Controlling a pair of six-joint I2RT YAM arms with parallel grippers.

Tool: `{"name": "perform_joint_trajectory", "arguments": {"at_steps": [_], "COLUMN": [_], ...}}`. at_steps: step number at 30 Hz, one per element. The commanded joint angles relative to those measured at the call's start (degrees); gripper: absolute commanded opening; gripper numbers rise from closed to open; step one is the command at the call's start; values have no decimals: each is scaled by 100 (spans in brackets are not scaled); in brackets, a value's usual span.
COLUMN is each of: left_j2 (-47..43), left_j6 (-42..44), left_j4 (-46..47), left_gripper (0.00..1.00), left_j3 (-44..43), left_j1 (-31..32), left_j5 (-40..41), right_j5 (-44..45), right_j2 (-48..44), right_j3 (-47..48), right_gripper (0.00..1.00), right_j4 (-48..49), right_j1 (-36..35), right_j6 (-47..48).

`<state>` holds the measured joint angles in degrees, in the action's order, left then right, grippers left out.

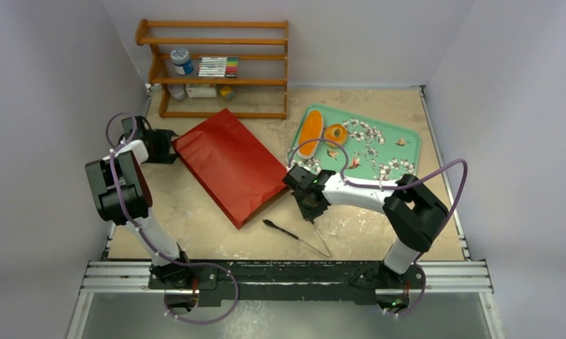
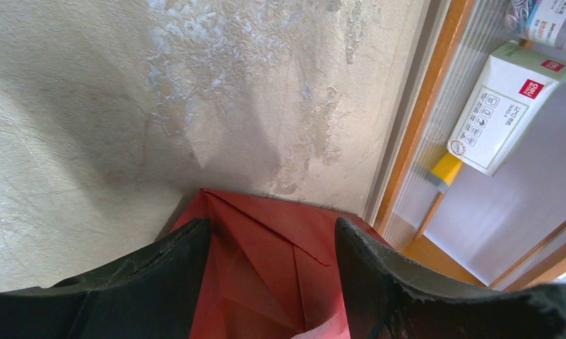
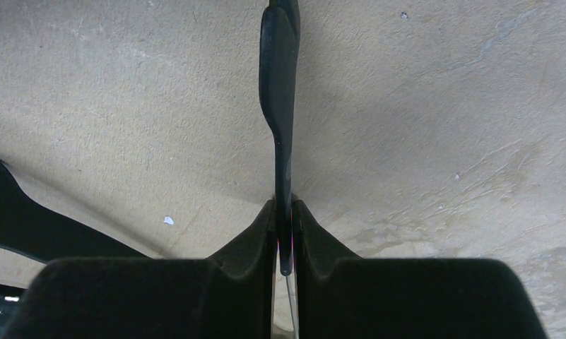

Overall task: Take the fake bread out of the paper bag
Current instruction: Adjust the paper bag at the center of the board.

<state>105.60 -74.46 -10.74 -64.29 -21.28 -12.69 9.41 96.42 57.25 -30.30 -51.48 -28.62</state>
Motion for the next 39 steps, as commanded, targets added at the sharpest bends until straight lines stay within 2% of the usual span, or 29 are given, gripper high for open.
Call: {"name": "perform_joint_trajectory", "arguments": {"at_steps": [1, 6, 15, 22, 33, 39], "left_j2": [-206, -211, -199, -459, -2342, -2606], "left_j6": [-136, -307, -405, -571, -1023, -922], "left_j4": [279, 598, 942, 1037, 1440, 1259], "left_gripper": [63, 51, 0, 0, 0, 0], "left_j3": [-73, 105, 209, 357, 600, 577], "left_j1": [-55, -52, -51, -69, -7, 139], "left_j5": [-319, -479, -699, -475, 782, 858], "right_j5": [7, 8, 26, 18, -66, -166], "right_j2": [-5, 23, 4, -27, -19, 56], "right_j3": [172, 196, 232, 274, 273, 256], "right_gripper": [14, 14, 14, 14, 14, 14], "right_j4": [-32, -43, -63, -71, -15, 77], "right_j1": [-37, -37, -37, -37, -46, -53], "right_j6": [77, 93, 115, 178, 273, 354]}}
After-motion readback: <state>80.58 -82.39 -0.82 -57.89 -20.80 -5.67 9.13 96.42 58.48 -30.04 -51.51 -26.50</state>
